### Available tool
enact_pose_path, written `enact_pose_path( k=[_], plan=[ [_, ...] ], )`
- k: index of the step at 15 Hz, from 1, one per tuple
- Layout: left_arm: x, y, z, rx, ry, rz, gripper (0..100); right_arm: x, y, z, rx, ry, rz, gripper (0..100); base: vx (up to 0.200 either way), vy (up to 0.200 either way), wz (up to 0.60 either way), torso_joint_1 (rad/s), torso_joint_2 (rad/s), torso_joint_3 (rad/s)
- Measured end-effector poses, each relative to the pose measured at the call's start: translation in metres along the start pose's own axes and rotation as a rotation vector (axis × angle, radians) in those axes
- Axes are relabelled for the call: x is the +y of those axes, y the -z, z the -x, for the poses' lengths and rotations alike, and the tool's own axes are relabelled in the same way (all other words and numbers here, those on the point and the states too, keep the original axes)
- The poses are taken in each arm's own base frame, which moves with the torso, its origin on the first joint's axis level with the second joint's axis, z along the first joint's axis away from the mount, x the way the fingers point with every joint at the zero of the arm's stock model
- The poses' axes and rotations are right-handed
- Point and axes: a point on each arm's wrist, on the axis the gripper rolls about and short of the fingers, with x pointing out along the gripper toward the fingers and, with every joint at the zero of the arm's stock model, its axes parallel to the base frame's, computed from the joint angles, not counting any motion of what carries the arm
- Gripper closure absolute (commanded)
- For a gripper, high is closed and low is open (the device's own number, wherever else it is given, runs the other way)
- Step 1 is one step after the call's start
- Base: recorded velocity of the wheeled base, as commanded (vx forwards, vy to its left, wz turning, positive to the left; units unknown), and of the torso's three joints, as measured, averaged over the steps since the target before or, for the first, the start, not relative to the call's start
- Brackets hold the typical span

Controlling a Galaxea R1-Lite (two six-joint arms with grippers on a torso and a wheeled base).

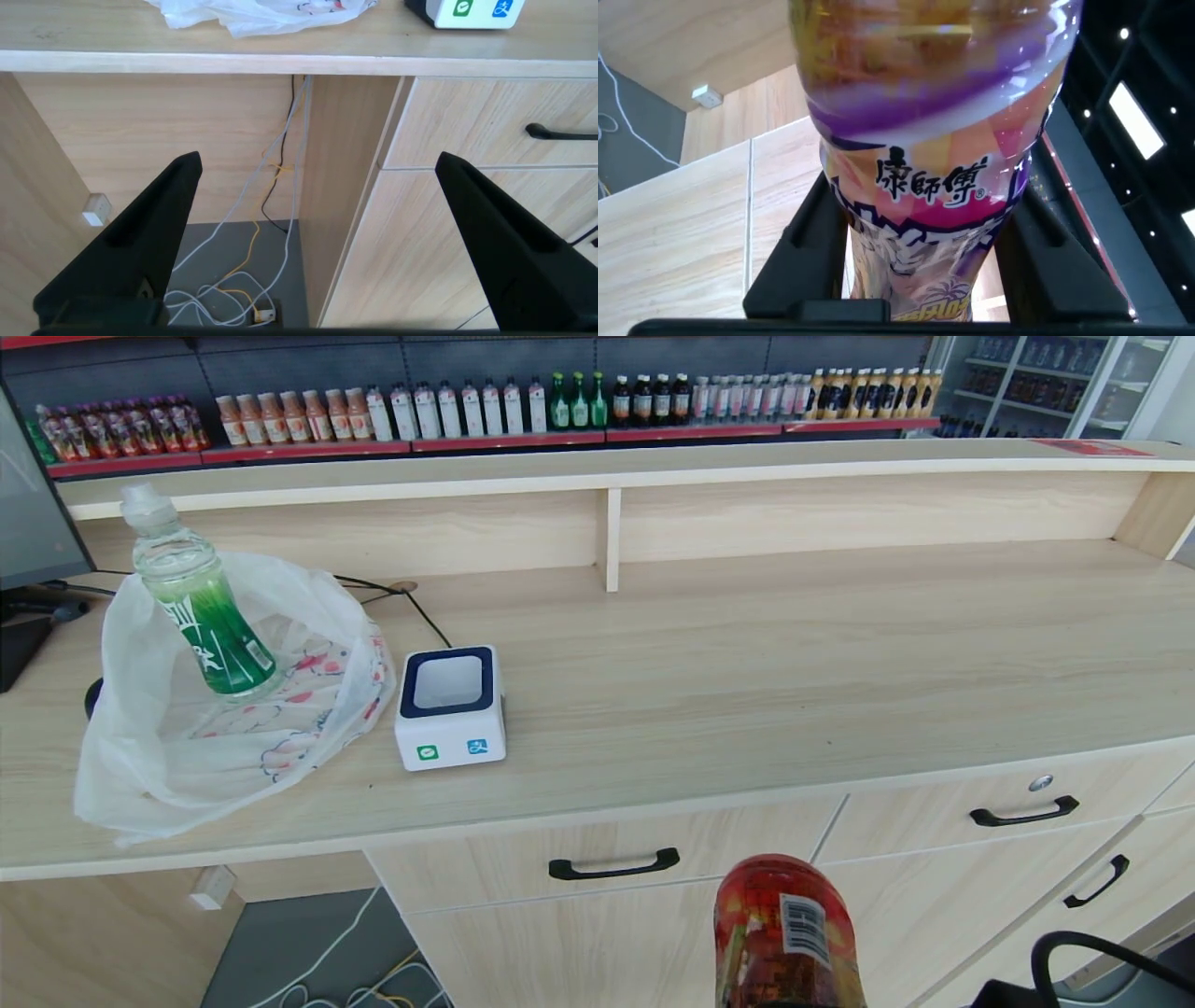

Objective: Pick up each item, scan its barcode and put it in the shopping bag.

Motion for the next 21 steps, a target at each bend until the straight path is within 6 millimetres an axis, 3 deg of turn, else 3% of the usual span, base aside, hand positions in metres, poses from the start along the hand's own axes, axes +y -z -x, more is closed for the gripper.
enact_pose_path(
  k=[6, 14, 21],
  plan=[
    [0.000, 0.000, 0.000, 0.000, -0.001, 0.000, 0, -0.012, 0.003, -0.007, 0.048, 0.078, -0.185, 100, 0.000, 0.000, 0.00, 0.000, 0.00, 0.000],
    [0.000, 0.000, 0.000, 0.000, -0.001, 0.000, 0, -0.041, 0.020, -0.022, 0.167, 0.339, -0.642, 100, 0.000, 0.000, 0.00, 0.000, 0.00, 0.000],
    [0.000, 0.000, 0.000, 0.000, 0.000, 0.000, 0, -0.053, 0.057, -0.022, 0.272, 0.566, -0.985, 100, 0.000, 0.000, 0.00, 0.000, 0.00, 0.000]
  ],
)
